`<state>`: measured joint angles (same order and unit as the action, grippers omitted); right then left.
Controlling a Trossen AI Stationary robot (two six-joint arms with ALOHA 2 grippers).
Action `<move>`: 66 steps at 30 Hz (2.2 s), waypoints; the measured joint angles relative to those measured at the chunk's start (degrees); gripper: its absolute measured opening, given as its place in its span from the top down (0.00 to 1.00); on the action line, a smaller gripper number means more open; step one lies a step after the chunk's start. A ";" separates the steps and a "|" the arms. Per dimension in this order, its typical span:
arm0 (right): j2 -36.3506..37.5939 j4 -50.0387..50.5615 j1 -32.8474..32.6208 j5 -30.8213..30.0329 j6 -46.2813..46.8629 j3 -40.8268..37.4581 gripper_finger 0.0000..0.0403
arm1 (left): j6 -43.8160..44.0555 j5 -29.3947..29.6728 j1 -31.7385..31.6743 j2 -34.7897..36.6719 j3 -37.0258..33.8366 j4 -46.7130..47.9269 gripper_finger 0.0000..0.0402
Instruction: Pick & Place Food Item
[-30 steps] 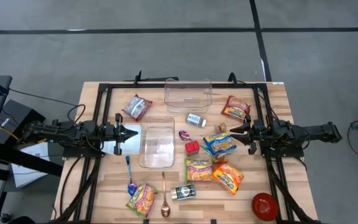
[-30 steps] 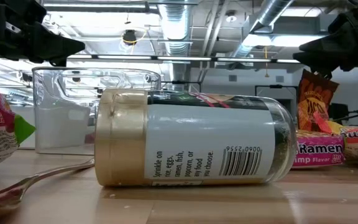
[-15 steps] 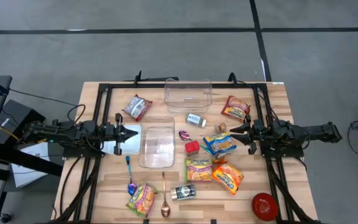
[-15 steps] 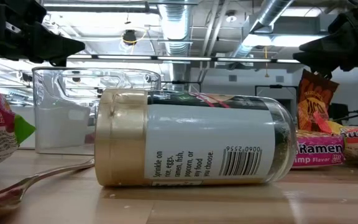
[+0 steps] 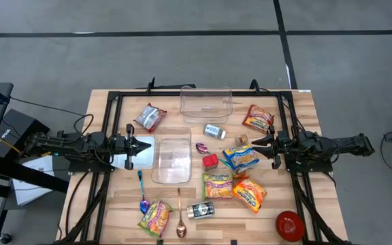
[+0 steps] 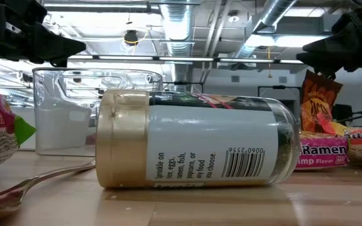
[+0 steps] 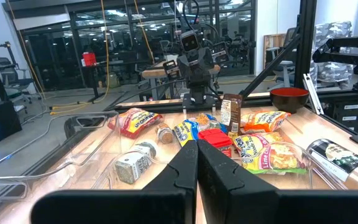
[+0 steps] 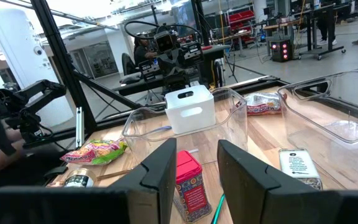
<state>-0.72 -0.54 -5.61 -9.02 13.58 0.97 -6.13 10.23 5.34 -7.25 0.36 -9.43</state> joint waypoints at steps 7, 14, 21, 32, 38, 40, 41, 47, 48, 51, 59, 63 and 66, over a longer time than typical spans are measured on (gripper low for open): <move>0.01 0.00 -0.01 0.00 -0.01 0.02 0.72 | -0.02 0.01 0.01 0.00 0.00 0.00 1.00; 0.00 0.00 -0.02 -0.01 0.00 0.00 0.72 | 0.00 0.00 0.00 0.02 0.00 0.00 1.00; 0.01 0.01 -0.01 -0.01 0.00 0.01 0.72 | 0.00 0.00 -0.01 0.00 -0.02 0.00 1.00; -0.02 -1.97 1.07 -1.86 -2.38 -0.24 0.72 | 0.01 -0.02 0.01 0.02 -0.01 -0.01 1.00; -0.02 -15.73 3.03 -4.94 -3.20 -0.20 0.72 | 7.50 -1.60 0.01 -0.49 -0.02 -9.53 1.00; -0.01 -22.17 3.43 -6.12 -3.35 -0.20 0.72 | 6.51 -1.40 0.00 -1.04 -0.02 -17.16 1.00; -0.01 -25.87 3.82 -7.24 -3.82 -0.19 0.72 | 5.87 -1.65 0.00 -1.40 -0.02 -21.33 1.00; 0.03 -44.05 5.03 -7.68 -4.76 -0.05 0.72 | 0.13 -7.58 0.01 -4.17 -0.02 -46.01 1.00; 0.03 -44.71 5.05 -7.97 -5.93 -0.05 0.72 | 0.11 -7.67 0.01 -4.60 -0.02 -49.14 1.00; 0.00 -46.60 5.37 -10.05 -10.42 -0.04 0.72 | 1.35 -7.67 0.01 -5.51 -0.02 -55.25 1.00; 0.01 -48.15 5.40 -19.33 0.07 0.01 0.72 | 3.76 -6.61 0.01 -5.58 -0.02 -55.89 1.00; -0.01 -48.02 5.37 -16.25 -0.52 0.02 0.72 | 3.05 -5.10 0.01 -5.60 -0.02 -56.52 1.00; -0.01 -47.94 5.35 -14.21 -2.85 0.15 0.72 | -0.28 -3.56 0.01 -5.60 0.25 -56.92 0.99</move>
<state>-0.73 -48.48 -0.25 -23.22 10.73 1.12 -6.42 6.68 5.34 -12.84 0.62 -66.35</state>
